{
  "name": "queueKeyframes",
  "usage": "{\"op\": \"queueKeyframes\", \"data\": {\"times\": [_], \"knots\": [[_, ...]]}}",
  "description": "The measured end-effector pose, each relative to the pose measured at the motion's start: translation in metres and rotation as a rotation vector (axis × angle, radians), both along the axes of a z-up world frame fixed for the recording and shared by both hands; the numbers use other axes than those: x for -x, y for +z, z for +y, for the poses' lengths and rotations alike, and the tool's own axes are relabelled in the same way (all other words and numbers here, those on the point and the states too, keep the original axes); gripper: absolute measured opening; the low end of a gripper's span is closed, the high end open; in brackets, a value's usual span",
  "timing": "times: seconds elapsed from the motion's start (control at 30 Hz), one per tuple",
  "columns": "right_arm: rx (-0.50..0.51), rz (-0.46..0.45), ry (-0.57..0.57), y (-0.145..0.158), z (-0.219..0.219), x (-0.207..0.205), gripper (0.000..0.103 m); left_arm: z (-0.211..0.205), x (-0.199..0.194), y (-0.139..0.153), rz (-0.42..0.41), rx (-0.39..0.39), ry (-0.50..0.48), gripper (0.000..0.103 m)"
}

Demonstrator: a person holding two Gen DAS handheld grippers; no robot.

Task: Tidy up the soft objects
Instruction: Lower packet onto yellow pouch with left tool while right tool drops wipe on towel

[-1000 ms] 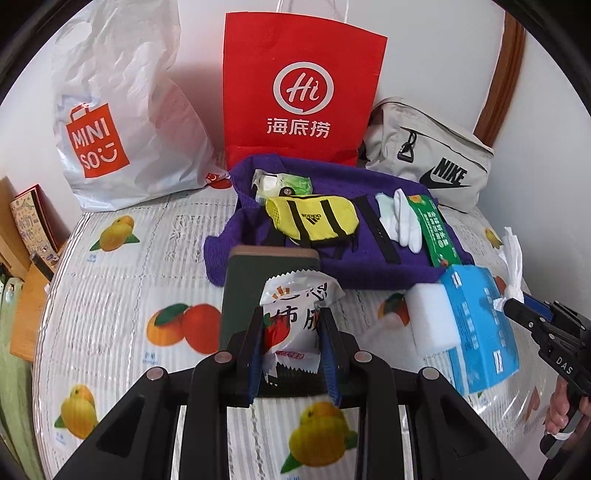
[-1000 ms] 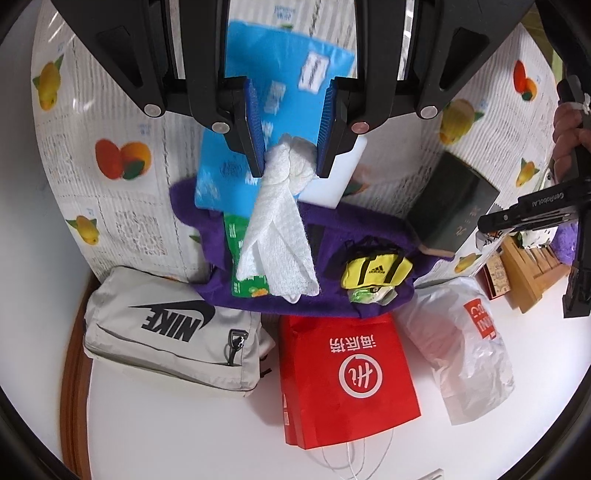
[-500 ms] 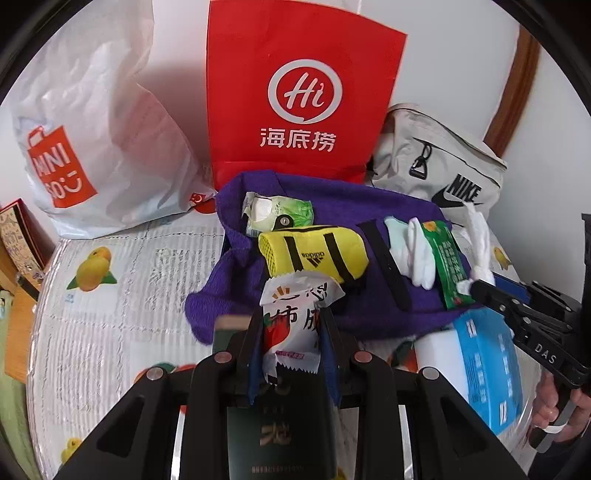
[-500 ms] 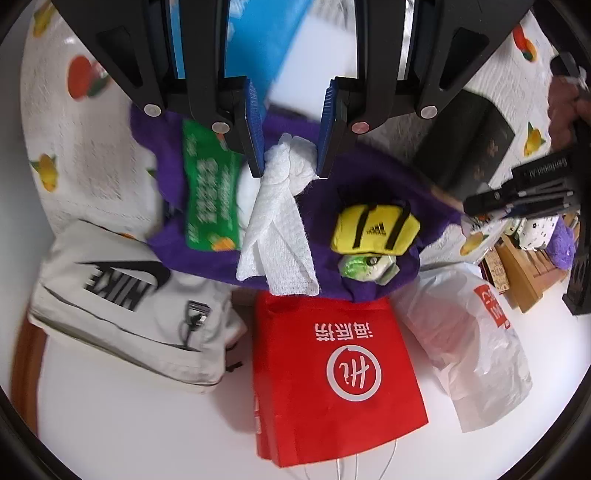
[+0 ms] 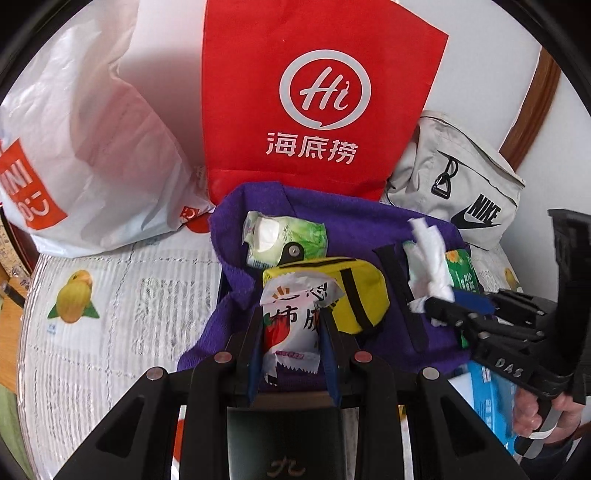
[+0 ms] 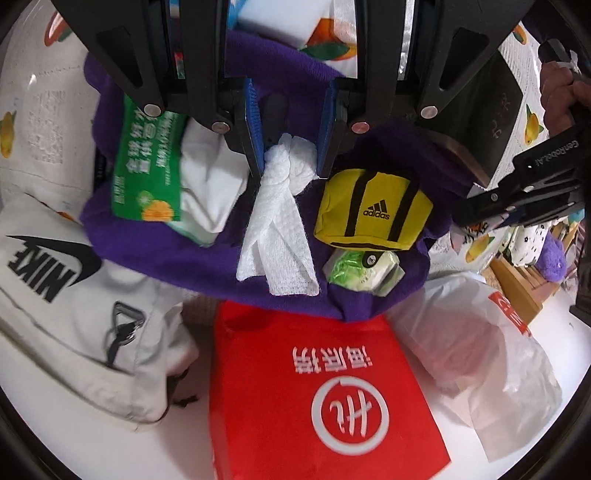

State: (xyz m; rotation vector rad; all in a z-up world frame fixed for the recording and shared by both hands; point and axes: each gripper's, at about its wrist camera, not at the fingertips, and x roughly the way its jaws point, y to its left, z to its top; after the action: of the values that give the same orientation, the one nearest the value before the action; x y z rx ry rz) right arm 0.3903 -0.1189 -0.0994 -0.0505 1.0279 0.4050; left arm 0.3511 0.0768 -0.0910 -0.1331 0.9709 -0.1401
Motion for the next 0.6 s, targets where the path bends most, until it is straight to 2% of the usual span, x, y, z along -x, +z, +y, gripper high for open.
{"op": "queueKeyframes", "data": {"times": [0.3, 0.37, 0.43, 0.6], "knots": [[0.007, 0.085, 0.01, -0.018, 0.006, -0.019, 0.03, -0.004, -0.016, -0.007, 0.02, 0.008, -0.014, 0.027], [-0.002, 0.091, 0.019, -0.018, 0.006, -0.02, 0.037, -0.007, -0.018, -0.009, 0.028, 0.006, -0.018, 0.027], [-0.012, 0.087, 0.024, -0.015, 0.004, -0.019, 0.054, -0.01, -0.021, -0.01, 0.035, 0.003, -0.022, 0.027], [0.007, 0.045, 0.025, -0.006, -0.002, -0.01, 0.057, -0.023, -0.028, -0.01, 0.045, -0.007, -0.044, 0.027]]}}
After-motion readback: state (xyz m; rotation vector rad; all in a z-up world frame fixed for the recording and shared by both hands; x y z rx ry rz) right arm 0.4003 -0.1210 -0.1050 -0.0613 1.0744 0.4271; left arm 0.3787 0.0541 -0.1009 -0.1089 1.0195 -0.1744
